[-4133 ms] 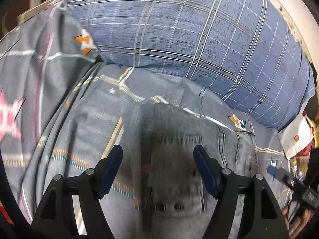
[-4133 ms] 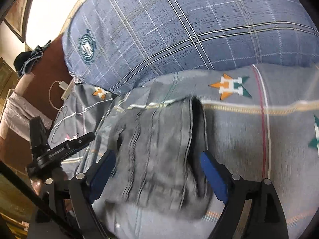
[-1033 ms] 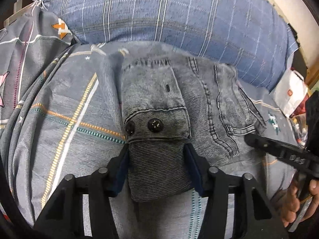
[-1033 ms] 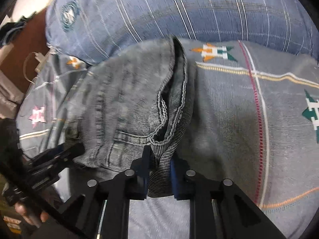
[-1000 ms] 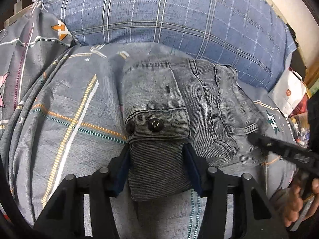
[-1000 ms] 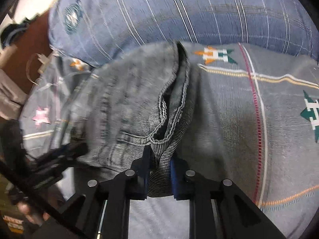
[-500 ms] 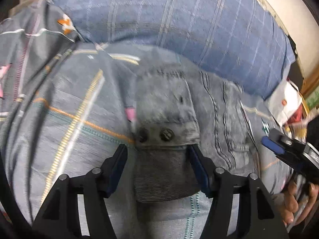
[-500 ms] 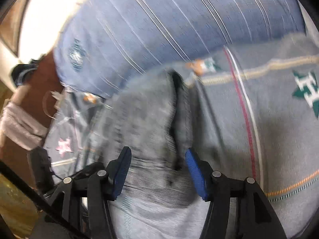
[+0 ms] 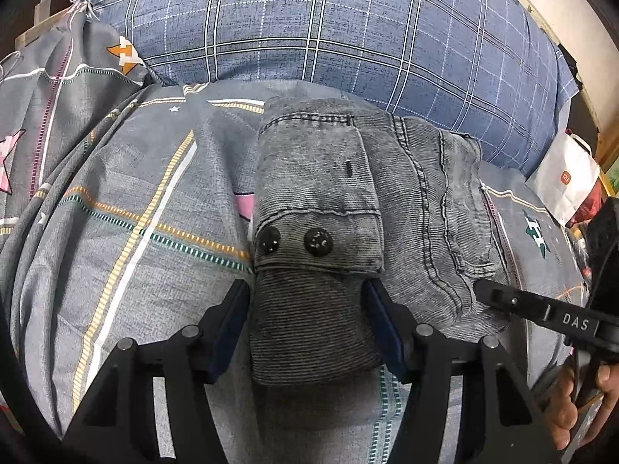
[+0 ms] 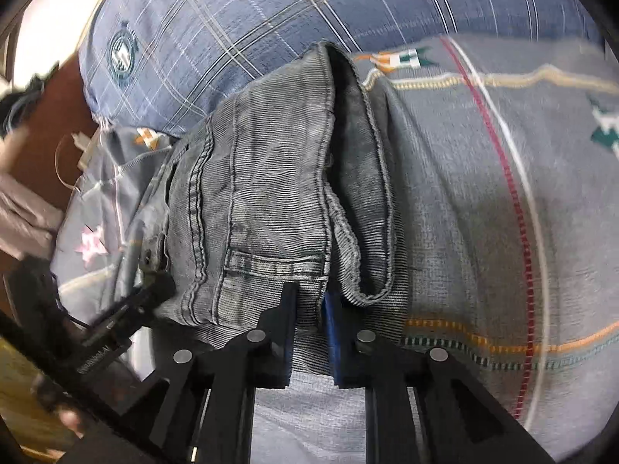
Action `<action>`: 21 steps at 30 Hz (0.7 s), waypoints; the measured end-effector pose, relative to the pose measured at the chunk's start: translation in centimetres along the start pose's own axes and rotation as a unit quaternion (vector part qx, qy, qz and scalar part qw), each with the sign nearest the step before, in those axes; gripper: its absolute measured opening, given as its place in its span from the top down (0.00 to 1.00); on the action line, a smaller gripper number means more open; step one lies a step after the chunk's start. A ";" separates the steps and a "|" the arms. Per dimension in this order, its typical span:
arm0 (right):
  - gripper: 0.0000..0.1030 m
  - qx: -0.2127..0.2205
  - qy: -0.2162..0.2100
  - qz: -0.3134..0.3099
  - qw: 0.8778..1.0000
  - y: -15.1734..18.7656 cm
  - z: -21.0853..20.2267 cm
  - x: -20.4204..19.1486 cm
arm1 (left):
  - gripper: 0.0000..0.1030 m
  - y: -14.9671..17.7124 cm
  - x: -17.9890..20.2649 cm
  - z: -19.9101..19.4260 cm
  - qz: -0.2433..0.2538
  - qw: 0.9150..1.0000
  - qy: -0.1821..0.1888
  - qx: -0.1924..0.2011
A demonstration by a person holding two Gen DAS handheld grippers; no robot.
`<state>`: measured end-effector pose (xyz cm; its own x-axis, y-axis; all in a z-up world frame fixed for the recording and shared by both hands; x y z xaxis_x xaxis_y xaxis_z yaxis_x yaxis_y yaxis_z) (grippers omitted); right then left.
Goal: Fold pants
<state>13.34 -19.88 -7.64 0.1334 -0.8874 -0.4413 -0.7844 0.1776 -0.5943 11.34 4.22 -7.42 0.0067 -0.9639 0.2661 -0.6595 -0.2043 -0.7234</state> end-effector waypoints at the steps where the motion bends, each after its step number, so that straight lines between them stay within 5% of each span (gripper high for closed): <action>1: 0.91 0.019 -0.008 -0.003 1.000 -0.3 -1.2 -0.4 | 0.41 0.0 0.0 -0.1 0.000 1.000 0.000 0.002; 5: 0.93 0.058 -0.025 -0.011 0.998 -0.1 -4.2 -0.7 | 0.40 0.1 0.2 -0.6 0.009 1.000 -0.004 0.010; 9: 0.94 0.011 0.008 0.015 1.000 1.3 -1.0 1.6 | 0.40 0.3 0.6 -0.4 0.020 1.000 -0.009 0.009; 12: 0.94 0.032 0.012 -0.009 0.999 1.0 -2.1 0.8 | 0.39 0.2 0.6 -0.6 0.025 1.000 -0.011 0.011; 17: 0.92 0.006 0.016 -0.007 1.000 1.7 -0.8 1.7 | 0.40 -0.1 0.0 -1.9 0.014 1.000 -0.007 0.018; 19: 0.83 0.015 0.007 0.001 1.000 1.4 -1.4 1.9 | 0.40 -0.2 -0.5 -2.9 0.007 0.999 -0.006 0.032; 21: 0.56 0.034 0.004 0.004 0.999 1.1 -2.4 1.8 | 0.40 0.0 -0.8 -3.6 0.001 0.999 -0.022 0.043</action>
<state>11.26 -22.27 -7.51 0.1224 -0.8892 -0.4409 -0.7425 0.2128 -0.6352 8.62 5.66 -5.34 0.0395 -0.9703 0.2388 -0.5924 -0.2152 -0.7764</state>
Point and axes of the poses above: each gripper's, at about its wrist camera, not at the fingertips, and z roughly the way its jaws point, x to its right, y to its underside, the point moved 1 cm from there along z, roughly the way its jaws point, and after that the axes turned 15 degrees about x, right-handed, at the moved point
